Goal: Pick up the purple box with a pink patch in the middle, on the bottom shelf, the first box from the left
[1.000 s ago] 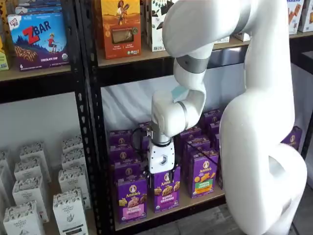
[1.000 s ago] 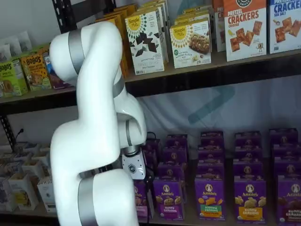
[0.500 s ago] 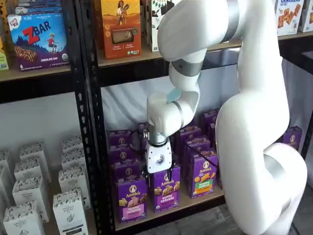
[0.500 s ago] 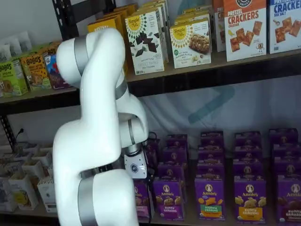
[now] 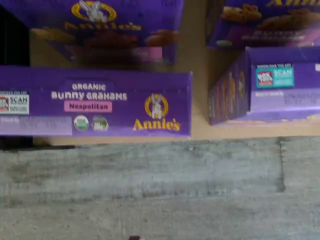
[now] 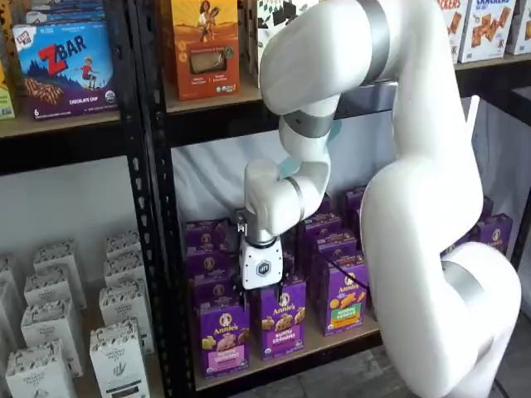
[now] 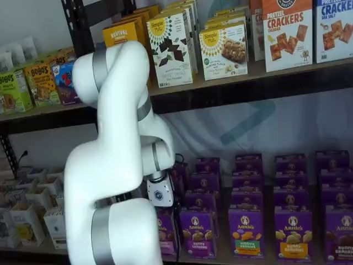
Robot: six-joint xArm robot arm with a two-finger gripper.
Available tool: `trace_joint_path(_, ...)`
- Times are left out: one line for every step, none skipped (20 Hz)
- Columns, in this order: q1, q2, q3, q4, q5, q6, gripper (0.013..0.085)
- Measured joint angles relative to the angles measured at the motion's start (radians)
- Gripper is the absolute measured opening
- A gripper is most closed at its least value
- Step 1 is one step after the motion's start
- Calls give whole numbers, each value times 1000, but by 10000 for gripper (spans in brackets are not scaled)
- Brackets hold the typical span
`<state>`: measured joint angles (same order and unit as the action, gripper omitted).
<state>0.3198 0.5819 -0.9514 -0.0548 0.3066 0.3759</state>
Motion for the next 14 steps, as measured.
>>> trace_joint_path(1, 8, -10, 8, -1, -7, 850)
trace_joint_path(2, 17, -22, 23, -3, -20, 850)
trace_joint_path(3, 23, -31, 33, -3, -29, 850)
trace_joint_path(4, 29, -39, 44, -4, -39, 850)
trace_joint_path(5, 34, -46, 57, -4, -50, 850)
trace_joint_path(6, 39, -53, 67, -6, -59, 850)
trace_joint_path(6, 44, -60, 69, -6, -60, 850)
trace_joint_path(7, 50, -71, 71, -2, -61, 850)
trace_joint_path(8, 55, -79, 75, 0, -65, 850)
trace_joint_path(8, 58, -84, 76, 3, -65, 850)
trace_joint_path(10, 61, -90, 83, 6, -69, 850)
trace_joint_path(11, 63, -95, 83, 8, -69, 850)
trace_joint_path(12, 65, -99, 81, 13, -65, 850)
trace_joint_path(13, 66, -105, 84, 19, -67, 850)
